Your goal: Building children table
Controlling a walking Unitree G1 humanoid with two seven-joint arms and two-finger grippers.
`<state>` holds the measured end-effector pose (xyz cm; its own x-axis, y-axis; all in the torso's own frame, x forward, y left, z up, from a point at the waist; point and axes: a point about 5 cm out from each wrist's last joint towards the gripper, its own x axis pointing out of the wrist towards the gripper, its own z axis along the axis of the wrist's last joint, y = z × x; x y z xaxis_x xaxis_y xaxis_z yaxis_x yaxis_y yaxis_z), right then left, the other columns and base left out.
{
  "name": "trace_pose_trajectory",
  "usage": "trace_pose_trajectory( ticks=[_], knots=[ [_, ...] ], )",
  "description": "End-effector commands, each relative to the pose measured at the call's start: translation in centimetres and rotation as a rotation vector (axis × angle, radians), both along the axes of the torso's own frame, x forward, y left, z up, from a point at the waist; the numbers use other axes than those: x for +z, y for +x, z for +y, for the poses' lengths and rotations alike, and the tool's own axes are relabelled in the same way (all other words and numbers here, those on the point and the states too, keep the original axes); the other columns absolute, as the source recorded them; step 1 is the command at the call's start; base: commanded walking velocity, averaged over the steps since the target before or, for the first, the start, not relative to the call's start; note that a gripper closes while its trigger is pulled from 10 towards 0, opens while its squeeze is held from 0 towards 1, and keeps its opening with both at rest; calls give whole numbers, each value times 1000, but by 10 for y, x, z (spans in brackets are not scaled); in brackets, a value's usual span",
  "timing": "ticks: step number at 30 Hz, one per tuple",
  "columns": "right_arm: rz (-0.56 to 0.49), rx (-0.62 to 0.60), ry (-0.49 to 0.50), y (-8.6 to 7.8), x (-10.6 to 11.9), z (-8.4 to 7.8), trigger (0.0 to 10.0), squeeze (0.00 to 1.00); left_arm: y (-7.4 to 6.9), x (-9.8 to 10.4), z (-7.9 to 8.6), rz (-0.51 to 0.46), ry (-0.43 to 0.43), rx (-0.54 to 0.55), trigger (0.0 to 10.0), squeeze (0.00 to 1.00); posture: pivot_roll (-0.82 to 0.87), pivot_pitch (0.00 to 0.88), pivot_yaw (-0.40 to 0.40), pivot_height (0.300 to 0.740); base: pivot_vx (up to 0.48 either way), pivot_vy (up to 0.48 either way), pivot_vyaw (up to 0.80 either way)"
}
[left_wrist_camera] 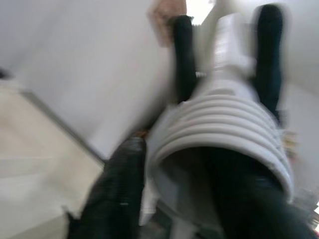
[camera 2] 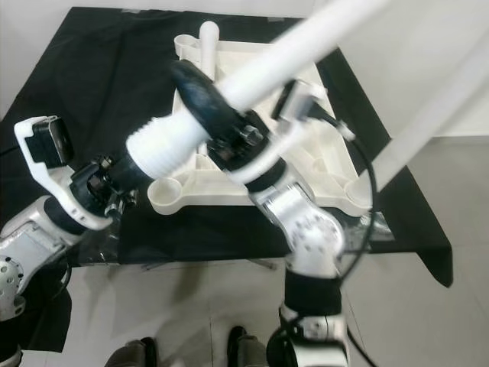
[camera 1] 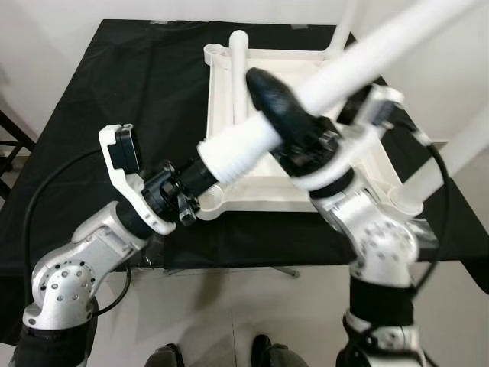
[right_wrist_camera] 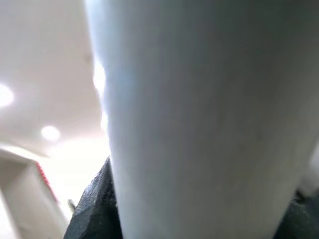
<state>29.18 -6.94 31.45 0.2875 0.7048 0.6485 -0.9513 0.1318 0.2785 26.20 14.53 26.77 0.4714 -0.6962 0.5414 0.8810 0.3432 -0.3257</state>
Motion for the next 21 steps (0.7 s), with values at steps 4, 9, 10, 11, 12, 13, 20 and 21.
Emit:
trace_pose_trajectory(
  ticks=[4,9,10,11,12,13,20,21],
  knots=[
    [13,-343,-116,34,0,-17,0,0,-1,-9,25,30,48,152,10000,1000,72,246,-95,740,0,0,0],
    [-5,-495,-156,53,11,-30,0,0,-1,-29,58,129,111,394,10000,1000,82,260,-102,740,0,0,0],
    [-15,-509,-161,55,15,-31,0,0,-1,-35,67,159,128,470,10000,1000,86,266,-104,740,0,0,0],
    [-24,-519,-164,56,17,-31,0,0,-2,-39,72,178,138,516,10000,1000,86,266,-104,740,0,0,0],
    [-33,-512,-176,57,19,-30,0,0,-1,-43,79,200,154,585,10000,1000,87,269,-107,740,0,0,0],
    [-71,-473,-210,56,19,-26,4078,0,-1,-46,87,223,157,661,10000,1000,89,276,-109,740,0,0,0],
    [-221,-299,-411,43,5,-6,10000,0,-3,-42,94,208,191,763,10000,200,87,287,-111,740,0,0,0],
    [-221,-299,-411,43,5,-6,10000,0,-3,-42,94,208,191,763,10000,200,87,287,-111,740,0,0,0]
  ],
)
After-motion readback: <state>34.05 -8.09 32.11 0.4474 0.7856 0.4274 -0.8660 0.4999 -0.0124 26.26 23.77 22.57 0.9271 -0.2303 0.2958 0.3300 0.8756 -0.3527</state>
